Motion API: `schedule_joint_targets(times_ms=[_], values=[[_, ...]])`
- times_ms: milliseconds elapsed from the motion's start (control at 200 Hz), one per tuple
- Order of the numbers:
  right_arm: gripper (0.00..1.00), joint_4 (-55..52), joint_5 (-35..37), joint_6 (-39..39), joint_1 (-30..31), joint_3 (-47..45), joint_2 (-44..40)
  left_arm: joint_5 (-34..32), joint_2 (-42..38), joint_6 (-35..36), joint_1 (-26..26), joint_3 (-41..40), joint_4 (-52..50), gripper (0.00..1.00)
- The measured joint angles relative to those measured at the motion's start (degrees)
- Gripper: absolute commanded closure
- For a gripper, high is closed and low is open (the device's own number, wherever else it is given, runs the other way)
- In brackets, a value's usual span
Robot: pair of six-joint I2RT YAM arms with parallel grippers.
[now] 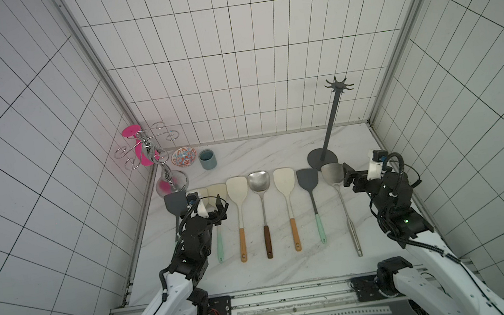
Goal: Take the spatula off the kitchen utensil rack
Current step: Reset both arms
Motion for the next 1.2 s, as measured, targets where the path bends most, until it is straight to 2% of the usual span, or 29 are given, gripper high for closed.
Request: schedule_joint_targets(times_ms=[240,405,595,860,1049,1199], values=[[0.01,9.0,5.3,0.7,-3.9,-4.7,3.8,2.4,3.6,3.6,7.6,-3.4,9.3,0.03],[0.01,15.0,7.4,1.1,-5.8,-7.6,7.9,3.5,12.7,7.4,8.2,-6.1,16.7,0.02],[0.01,21.6,9.4,1.4,-5.9,-10.7,15.8,2.7,24.6,8.6,9.6,-4.0,21.9,0.03],[0.01,35.9,11.8,1.3,-5.9,-12.7,29.9,3.1,32.7,7.7,13.1,0.1,30.4,0.03],[0.01,48.2,11.6,-0.2,-5.9,-14.6,39.0,5.5,39.6,7.8,13.7,-1.7,42.2,0.02],[0.01,55.1,9.0,-2.6,-5.7,-16.3,43.2,7.7,41.1,8.2,13.8,-2.6,45.2,0.03]])
